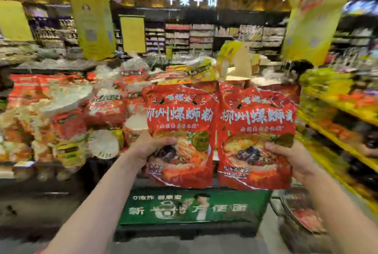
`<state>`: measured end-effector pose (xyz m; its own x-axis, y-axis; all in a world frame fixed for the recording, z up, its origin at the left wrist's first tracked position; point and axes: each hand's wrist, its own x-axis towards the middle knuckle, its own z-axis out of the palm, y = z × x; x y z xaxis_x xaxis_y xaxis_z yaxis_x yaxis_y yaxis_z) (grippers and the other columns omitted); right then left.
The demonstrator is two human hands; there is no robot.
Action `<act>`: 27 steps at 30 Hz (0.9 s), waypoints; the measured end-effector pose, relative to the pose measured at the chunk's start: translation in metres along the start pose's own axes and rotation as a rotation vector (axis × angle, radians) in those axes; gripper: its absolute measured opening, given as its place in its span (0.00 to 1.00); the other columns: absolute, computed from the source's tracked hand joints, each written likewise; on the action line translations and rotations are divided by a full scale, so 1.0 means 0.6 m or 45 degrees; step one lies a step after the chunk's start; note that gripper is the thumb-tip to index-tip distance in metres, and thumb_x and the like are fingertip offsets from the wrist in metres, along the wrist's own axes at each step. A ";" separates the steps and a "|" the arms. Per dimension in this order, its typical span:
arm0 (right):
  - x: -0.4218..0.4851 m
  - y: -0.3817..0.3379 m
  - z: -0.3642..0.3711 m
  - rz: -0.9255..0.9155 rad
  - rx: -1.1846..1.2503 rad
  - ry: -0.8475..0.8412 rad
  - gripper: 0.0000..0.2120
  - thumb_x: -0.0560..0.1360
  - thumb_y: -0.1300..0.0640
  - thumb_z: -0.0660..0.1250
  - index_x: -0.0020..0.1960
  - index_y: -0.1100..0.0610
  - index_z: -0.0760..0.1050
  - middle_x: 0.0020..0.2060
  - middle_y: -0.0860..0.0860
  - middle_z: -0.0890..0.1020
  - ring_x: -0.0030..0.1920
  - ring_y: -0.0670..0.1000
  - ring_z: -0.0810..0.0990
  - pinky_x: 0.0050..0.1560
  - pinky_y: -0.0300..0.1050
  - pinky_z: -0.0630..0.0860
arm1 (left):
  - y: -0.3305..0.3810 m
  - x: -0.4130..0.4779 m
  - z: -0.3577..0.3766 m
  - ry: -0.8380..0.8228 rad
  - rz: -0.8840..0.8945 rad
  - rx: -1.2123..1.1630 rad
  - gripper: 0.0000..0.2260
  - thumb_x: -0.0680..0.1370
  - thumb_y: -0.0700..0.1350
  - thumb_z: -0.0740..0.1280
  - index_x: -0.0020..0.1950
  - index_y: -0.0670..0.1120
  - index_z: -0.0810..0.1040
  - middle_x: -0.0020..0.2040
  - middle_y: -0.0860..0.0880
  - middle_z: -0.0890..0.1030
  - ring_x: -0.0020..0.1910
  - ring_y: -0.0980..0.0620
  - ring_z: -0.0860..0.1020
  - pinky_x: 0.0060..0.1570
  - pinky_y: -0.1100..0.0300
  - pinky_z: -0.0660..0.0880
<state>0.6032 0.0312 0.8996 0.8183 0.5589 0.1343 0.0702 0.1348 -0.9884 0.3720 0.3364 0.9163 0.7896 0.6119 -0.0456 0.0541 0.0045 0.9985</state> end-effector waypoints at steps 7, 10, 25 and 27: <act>-0.097 -0.007 -0.314 0.018 -0.006 0.387 0.40 0.46 0.53 0.86 0.56 0.61 0.79 0.47 0.57 0.87 0.41 0.54 0.86 0.37 0.44 0.82 | 0.004 0.089 0.333 -0.338 -0.029 0.037 0.43 0.44 0.54 0.86 0.56 0.45 0.79 0.46 0.45 0.87 0.43 0.46 0.86 0.42 0.54 0.81; -0.136 0.001 -0.421 0.058 -0.025 0.555 0.34 0.51 0.59 0.84 0.56 0.59 0.80 0.49 0.58 0.86 0.44 0.55 0.86 0.42 0.48 0.83 | -0.008 0.113 0.455 -0.460 -0.021 0.072 0.32 0.52 0.49 0.87 0.53 0.46 0.80 0.45 0.47 0.87 0.44 0.46 0.86 0.45 0.54 0.80; -0.085 0.054 -0.727 0.169 -0.109 0.963 0.44 0.44 0.47 0.85 0.58 0.57 0.79 0.51 0.57 0.86 0.50 0.59 0.86 0.48 0.52 0.81 | -0.109 0.353 0.892 -0.918 -0.133 0.053 0.40 0.44 0.52 0.84 0.55 0.47 0.81 0.47 0.47 0.87 0.47 0.45 0.86 0.53 0.49 0.80; -0.048 0.061 -0.757 0.180 -0.116 1.018 0.45 0.43 0.45 0.86 0.58 0.56 0.78 0.50 0.56 0.86 0.49 0.59 0.86 0.51 0.53 0.80 | -0.110 0.398 0.936 -0.929 -0.133 0.060 0.36 0.47 0.51 0.84 0.54 0.47 0.82 0.47 0.48 0.87 0.48 0.45 0.85 0.55 0.49 0.80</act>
<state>0.8413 -0.3514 0.8275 0.9802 -0.1919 -0.0493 -0.0462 0.0206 -0.9987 0.9005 0.0379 0.8230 0.9836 -0.0719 -0.1652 0.1649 -0.0102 0.9863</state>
